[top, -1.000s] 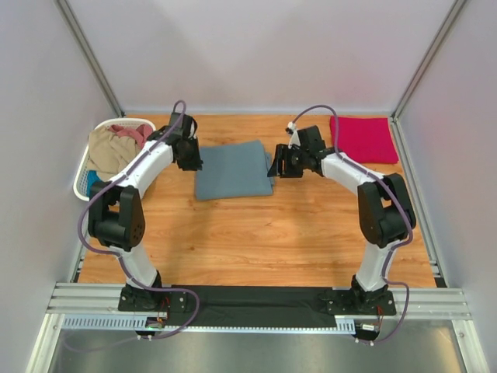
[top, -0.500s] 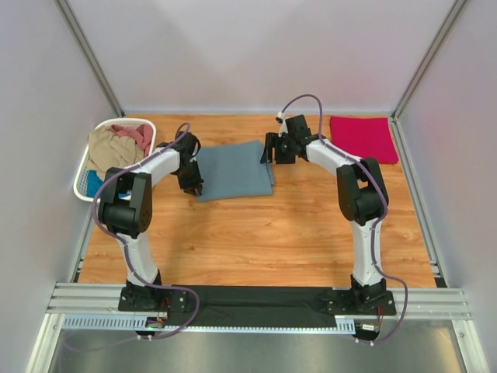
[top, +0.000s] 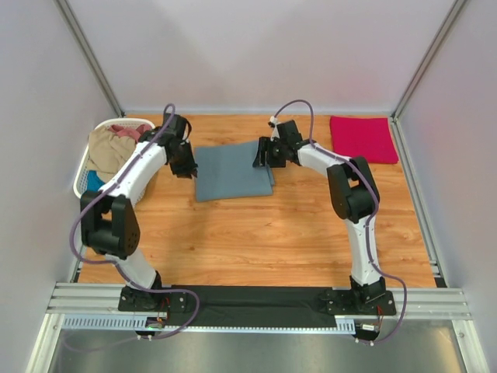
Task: Fold and stack the t-shirts
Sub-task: Neatly place the folded tshirt to the corner
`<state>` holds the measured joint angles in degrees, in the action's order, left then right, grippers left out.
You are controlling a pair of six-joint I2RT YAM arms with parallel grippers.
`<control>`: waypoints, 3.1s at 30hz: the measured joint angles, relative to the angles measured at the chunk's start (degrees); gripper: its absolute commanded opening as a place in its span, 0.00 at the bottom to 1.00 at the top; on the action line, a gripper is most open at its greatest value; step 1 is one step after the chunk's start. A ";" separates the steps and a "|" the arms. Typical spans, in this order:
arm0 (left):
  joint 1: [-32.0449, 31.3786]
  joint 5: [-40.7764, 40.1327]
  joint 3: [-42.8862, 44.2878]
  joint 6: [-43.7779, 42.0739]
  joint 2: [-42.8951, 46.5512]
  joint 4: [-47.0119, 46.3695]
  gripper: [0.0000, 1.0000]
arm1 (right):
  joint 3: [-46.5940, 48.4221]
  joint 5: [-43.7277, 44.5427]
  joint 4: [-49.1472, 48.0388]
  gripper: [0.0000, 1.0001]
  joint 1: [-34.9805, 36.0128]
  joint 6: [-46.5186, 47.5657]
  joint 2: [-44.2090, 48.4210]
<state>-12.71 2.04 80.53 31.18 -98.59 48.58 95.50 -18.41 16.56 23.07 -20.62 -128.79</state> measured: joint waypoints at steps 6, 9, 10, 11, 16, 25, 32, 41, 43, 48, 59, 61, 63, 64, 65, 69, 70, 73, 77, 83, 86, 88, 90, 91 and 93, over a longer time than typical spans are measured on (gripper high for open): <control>0.02 0.74 6.80 -2.93 9.75 1.77 0.31 | -2.01 -1.36 -4.17 0.48 0.11 -2.10 -0.07; 0.09 1.46 6.88 -4.50 10.95 2.40 0.31 | -2.71 -1.62 -5.16 0.41 -0.09 -2.75 -0.15; 0.11 1.77 6.62 -4.94 10.93 2.62 0.31 | -2.99 -1.68 -5.57 0.40 -0.11 -2.91 -0.15; 0.17 2.03 6.23 -5.44 10.75 2.86 0.31 | -3.32 -1.86 -6.14 0.40 -0.11 -3.04 -0.15; 0.85 2.45 5.42 -7.85 9.51 4.39 0.31 | -5.33 -4.39 -10.34 0.46 -0.22 -4.61 -0.13; 1.99 2.12 1.49 -9.84 9.18 3.23 0.32 | -7.89 -6.21 -15.06 0.17 -0.26 -8.15 -0.15; 1.99 1.09 0.04 -10.78 9.53 2.62 0.33 | -8.04 -7.72 -14.73 0.00 -0.61 -6.73 -0.50; 1.99 0.17 -0.74 -10.95 11.47 2.19 0.33 | -7.41 -9.73 -4.74 0.00 -7.76 3.19 2.03; 1.99 0.20 -0.74 -10.95 11.58 2.21 0.33 | -6.45 -8.79 -1.29 0.00 -10.12 6.34 2.58; 1.99 0.07 -0.74 -10.97 11.85 2.29 0.33 | -1.60 -4.98 6.38 0.00 -14.32 12.63 2.58; 2.01 0.48 -0.74 -11.02 12.70 2.43 0.34 | 12.31 3.61 17.97 0.00 -20.31 22.71 2.58; 2.03 0.66 -0.74 -11.04 12.72 2.43 0.34 | 15.19 4.48 19.71 0.00 -21.42 23.82 2.58; 2.03 0.76 -0.74 -11.04 12.72 2.45 0.34 | 18.36 5.11 21.51 0.00 -22.56 24.81 2.56; 2.03 0.87 -0.74 -11.06 12.72 2.45 0.34 | 20.09 5.25 22.43 0.00 -23.19 25.22 2.54; 2.03 0.94 -0.74 -11.08 12.72 2.47 0.34 | 21.44 5.35 23.02 0.00 -23.63 25.51 2.47; 2.03 1.22 -0.74 -11.17 12.79 2.62 0.35 | 27.76 5.92 25.97 0.00 -25.79 26.47 2.05; 2.03 1.40 -0.74 -11.17 12.90 2.62 0.35 | 29.86 5.84 27.28 0.00 -26.36 26.56 1.40; 2.03 1.79 -0.74 -11.19 13.51 2.62 0.36 | 39.80 3.87 30.71 0.00 -28.68 26.86 -2.47; 2.03 2.10 -0.74 -11.19 14.86 2.62 0.36 | 50.62 0.70 32.48 0.00 -33.27 26.93 -8.24; 2.03 3.50 -0.74 -11.28 15.17 2.64 0.37 | 52.48 -1.60 28.94 0.00 -41.83 25.79 -15.76; 2.03 4.33 -0.74 -11.41 15.17 2.62 0.38 | 52.48 -1.55 25.66 0.00 -45.46 23.93 -21.00; 2.03 4.68 -0.74 -11.43 15.17 2.62 0.38 | 52.48 -1.07 23.87 0.00 -46.90 23.19 -23.69; 2.03 4.96 -0.74 -11.45 15.15 2.62 0.38 | 52.39 -0.52 22.23 0.00 -47.63 22.53 -25.44; 2.03 5.05 -0.74 -11.45 15.13 2.62 0.38 | 52.30 -0.50 21.51 0.01 -47.71 22.29 -25.75; 2.03 5.33 -0.74 -11.45 15.06 2.62 0.39 | 51.41 -0.44 19.41 0.11 -47.56 21.88 -25.77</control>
<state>-10.68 7.38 79.79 19.73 -83.53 51.20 146.91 -18.85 35.97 -24.49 1.26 -154.56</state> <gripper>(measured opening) 0.383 0.047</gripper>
